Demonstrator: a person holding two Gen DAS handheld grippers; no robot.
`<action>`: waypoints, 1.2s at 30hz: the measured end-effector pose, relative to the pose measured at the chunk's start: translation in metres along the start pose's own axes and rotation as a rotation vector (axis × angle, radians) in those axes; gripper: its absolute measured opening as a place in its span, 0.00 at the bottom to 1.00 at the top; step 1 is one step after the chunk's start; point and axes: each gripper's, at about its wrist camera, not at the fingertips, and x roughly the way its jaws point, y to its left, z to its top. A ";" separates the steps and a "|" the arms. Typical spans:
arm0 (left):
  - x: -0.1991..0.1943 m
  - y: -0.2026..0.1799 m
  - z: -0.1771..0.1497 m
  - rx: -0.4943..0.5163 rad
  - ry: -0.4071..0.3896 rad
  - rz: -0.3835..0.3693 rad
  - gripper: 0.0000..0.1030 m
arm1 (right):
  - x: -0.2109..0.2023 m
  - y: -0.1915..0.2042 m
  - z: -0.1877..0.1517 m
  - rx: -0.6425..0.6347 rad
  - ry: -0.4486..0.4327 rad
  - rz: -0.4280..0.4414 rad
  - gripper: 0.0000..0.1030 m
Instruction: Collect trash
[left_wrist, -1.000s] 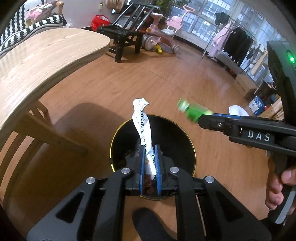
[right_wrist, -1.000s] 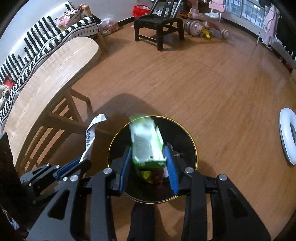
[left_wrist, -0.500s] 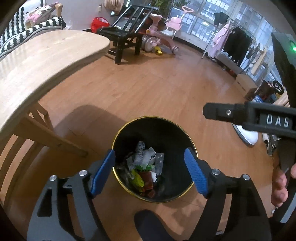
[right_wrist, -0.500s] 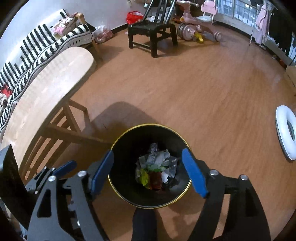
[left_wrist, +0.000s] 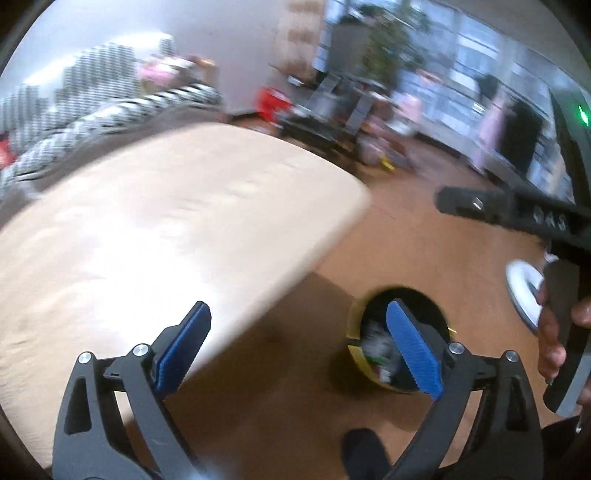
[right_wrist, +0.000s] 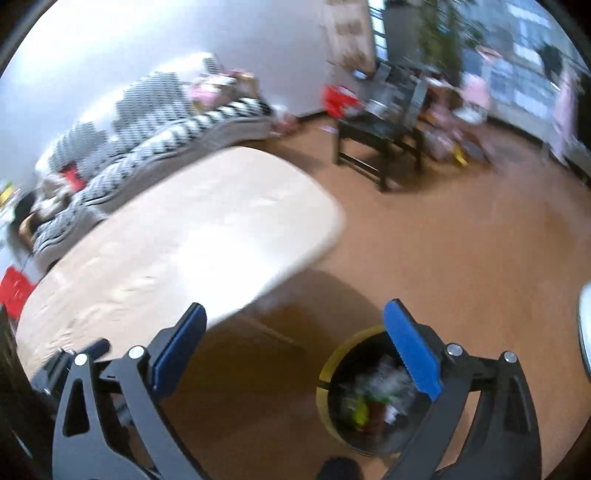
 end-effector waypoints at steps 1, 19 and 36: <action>-0.012 0.015 0.000 -0.016 -0.016 0.033 0.91 | 0.000 0.018 0.003 -0.021 -0.005 0.026 0.92; -0.203 0.277 -0.082 -0.343 -0.093 0.586 0.92 | 0.050 0.315 -0.031 -0.446 0.049 0.257 0.93; -0.207 0.326 -0.103 -0.375 -0.024 0.619 0.92 | 0.087 0.358 -0.047 -0.477 0.065 0.215 0.93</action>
